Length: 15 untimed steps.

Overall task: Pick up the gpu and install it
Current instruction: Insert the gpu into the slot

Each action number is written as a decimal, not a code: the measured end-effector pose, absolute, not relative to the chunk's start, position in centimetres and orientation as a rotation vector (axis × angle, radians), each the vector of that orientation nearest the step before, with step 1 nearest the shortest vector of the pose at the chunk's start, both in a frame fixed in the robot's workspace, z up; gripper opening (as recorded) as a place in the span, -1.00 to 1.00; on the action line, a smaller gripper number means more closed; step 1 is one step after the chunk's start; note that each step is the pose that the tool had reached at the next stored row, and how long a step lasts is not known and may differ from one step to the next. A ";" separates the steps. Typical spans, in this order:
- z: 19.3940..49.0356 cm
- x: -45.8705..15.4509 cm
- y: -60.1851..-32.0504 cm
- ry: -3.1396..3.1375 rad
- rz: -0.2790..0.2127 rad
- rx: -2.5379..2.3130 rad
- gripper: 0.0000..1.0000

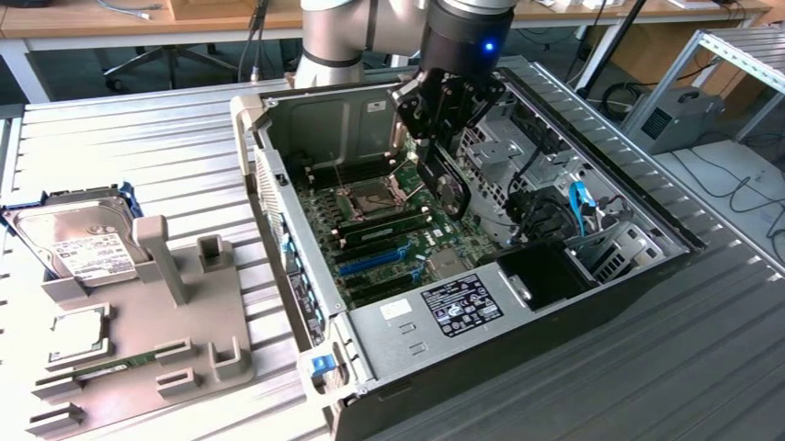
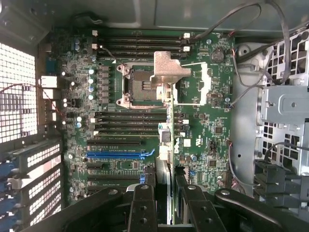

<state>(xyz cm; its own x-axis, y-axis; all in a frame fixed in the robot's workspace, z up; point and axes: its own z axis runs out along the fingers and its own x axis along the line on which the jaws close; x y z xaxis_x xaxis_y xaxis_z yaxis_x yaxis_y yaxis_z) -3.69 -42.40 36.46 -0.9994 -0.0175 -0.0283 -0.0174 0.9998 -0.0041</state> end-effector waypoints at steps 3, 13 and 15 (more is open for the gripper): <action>36.5 -3.7 -42.4 3.113 -0.006 -0.032 -0.47; 36.3 -3.7 -42.4 3.098 -0.002 -0.305 -0.47; 36.3 -3.7 -42.4 3.098 -0.002 -0.310 -0.47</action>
